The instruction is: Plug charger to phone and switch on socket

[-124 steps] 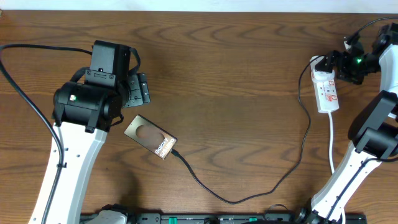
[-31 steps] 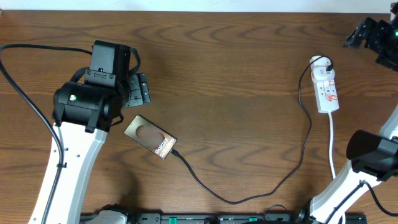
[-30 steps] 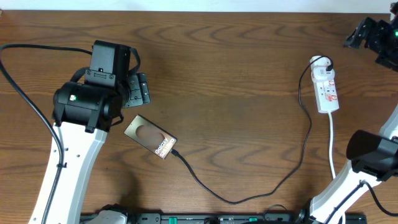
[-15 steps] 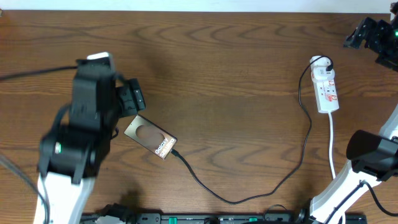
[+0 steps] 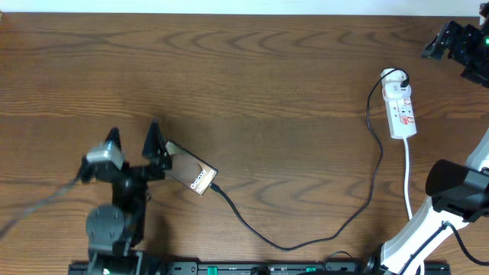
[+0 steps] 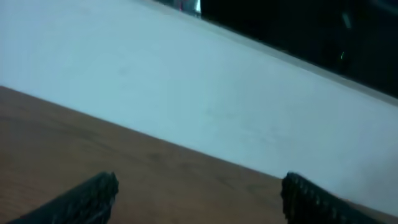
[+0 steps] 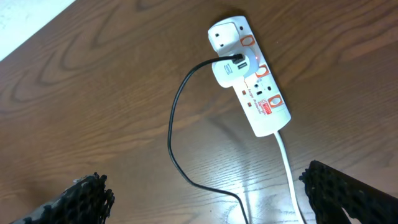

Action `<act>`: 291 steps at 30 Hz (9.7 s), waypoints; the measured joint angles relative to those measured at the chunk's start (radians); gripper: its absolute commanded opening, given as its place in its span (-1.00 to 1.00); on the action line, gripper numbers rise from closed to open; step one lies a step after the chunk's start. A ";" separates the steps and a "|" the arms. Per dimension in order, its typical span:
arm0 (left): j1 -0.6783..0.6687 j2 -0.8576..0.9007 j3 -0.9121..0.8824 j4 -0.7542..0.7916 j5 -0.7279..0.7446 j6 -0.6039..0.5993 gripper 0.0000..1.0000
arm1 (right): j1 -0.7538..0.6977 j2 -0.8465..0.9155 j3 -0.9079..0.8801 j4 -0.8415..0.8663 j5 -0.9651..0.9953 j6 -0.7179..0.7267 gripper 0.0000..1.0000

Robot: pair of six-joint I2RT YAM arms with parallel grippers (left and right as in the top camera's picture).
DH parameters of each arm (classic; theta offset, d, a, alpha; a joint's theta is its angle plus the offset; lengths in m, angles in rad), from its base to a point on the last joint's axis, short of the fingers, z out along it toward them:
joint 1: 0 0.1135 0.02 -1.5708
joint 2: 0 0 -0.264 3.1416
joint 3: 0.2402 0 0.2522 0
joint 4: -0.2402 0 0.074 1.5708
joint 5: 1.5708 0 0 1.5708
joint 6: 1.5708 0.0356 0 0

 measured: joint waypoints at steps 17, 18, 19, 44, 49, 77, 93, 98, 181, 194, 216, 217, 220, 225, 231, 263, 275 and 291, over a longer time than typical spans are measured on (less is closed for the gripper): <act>0.214 -0.328 -0.316 -0.110 0.215 0.024 0.72 | 0.000 0.000 0.000 0.000 0.000 0.000 0.98; 0.215 -0.330 -0.316 -0.146 0.216 0.038 0.72 | 0.000 0.000 0.000 0.000 0.000 0.000 0.98; 0.215 -0.331 -0.316 -0.166 0.216 0.046 0.73 | 0.000 0.000 0.000 0.001 -0.001 0.000 0.99; 0.215 -0.331 -0.311 -0.193 0.207 0.176 0.73 | 0.000 0.000 0.000 0.000 -0.001 0.000 0.99; 0.215 -0.331 -0.311 -0.193 0.207 0.180 0.73 | 0.000 0.000 0.000 0.000 0.000 0.000 0.99; 0.215 -0.331 -0.311 -0.193 0.207 0.184 0.73 | 0.002 -0.009 -0.047 0.125 -0.007 0.012 0.98; 0.215 -0.331 -0.306 -0.199 0.204 0.185 0.72 | 0.265 -0.517 -1.318 1.315 -0.095 0.044 0.99; 0.215 -0.331 -0.304 -0.201 0.204 0.185 0.72 | 0.368 -0.767 -1.721 1.751 -0.032 0.046 0.98; 0.215 -0.331 -0.304 -0.201 0.204 0.185 0.73 | 0.359 -2.069 -2.560 1.626 0.292 -0.181 0.99; 0.215 -0.331 -0.304 -0.201 0.204 0.185 0.73 | 0.359 -2.069 -2.560 1.626 0.292 -0.181 0.98; 0.056 -0.331 -0.304 -0.203 0.195 0.274 0.72 | 0.359 -2.069 -2.560 1.626 0.291 -0.181 0.99; 0.053 -0.331 -0.304 -0.203 0.195 0.279 0.72 | 0.359 -2.069 -2.560 1.626 0.292 -0.181 0.99; 0.046 -0.331 -0.304 -0.203 0.193 0.296 0.72 | 0.359 -2.069 -2.560 1.626 0.292 -0.181 0.99; 0.045 -0.331 -0.304 -0.204 0.185 0.287 0.72 | 0.359 -2.069 -2.560 1.626 0.292 -0.181 0.99; 0.045 -0.331 -0.304 -0.204 0.185 0.287 0.72 | 0.359 -2.069 -2.560 1.626 0.292 -0.181 0.99; 0.045 -0.331 -0.304 -0.204 0.185 0.287 0.72 | 0.359 -2.069 -2.560 1.626 0.292 -0.181 0.99; 0.045 -0.331 -0.304 -0.204 0.185 0.287 0.73 | 0.359 -2.069 -2.560 1.626 0.292 -0.181 0.98; 0.045 -0.331 -0.304 -0.204 0.185 0.287 0.72 | 0.359 -2.069 -2.560 1.626 0.292 -0.181 0.98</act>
